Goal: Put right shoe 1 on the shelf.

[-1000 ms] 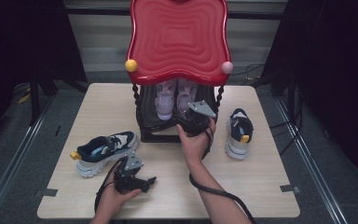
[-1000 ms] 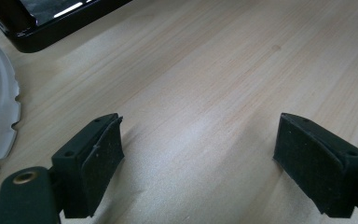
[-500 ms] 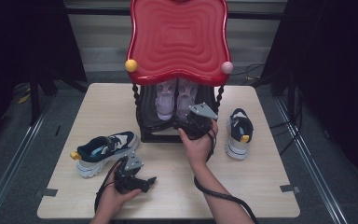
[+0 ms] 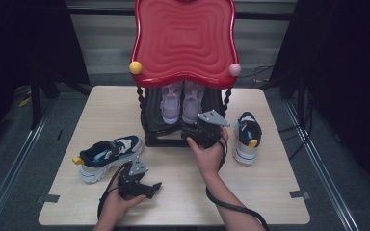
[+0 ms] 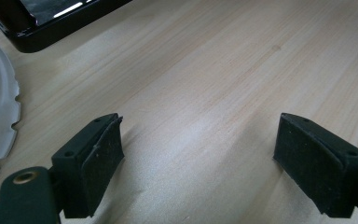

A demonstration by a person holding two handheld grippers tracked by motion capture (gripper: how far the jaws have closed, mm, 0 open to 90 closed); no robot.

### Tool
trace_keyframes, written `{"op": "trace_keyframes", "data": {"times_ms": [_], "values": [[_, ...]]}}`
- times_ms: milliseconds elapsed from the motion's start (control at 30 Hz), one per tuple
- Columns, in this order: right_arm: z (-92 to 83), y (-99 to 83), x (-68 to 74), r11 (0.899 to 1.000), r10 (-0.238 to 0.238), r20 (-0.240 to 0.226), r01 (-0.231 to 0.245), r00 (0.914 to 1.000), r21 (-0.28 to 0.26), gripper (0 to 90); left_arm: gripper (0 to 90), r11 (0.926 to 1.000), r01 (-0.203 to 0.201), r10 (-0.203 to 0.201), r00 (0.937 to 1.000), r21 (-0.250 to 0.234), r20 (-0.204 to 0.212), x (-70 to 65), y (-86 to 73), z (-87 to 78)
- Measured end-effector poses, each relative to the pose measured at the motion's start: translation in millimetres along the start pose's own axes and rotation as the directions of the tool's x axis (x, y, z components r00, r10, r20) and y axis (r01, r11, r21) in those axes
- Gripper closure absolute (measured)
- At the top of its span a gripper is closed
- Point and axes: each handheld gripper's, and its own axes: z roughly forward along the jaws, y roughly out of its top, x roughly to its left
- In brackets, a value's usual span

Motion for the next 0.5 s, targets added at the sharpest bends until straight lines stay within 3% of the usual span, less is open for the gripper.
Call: {"op": "trace_keyframes", "data": {"times_ms": [233, 500], "values": [[-5.4, -3.7, 0.0, 1.000, -0.001, -0.023, 0.002, 0.9997, 0.012, 13.9, 14.6, 1.0000, 0.000, 0.000, 1.0000, 0.000, 0.000, 0.0, 0.0, 0.0], [-16.2, -7.2, 3.9, 0.999, -0.028, -0.103, 0.030, 0.9943, 0.014, 12.2, 14.6, 1.0000, -0.003, 0.003, 1.0000, -0.001, -0.006, 0.1, 0.0, -0.2]]}}
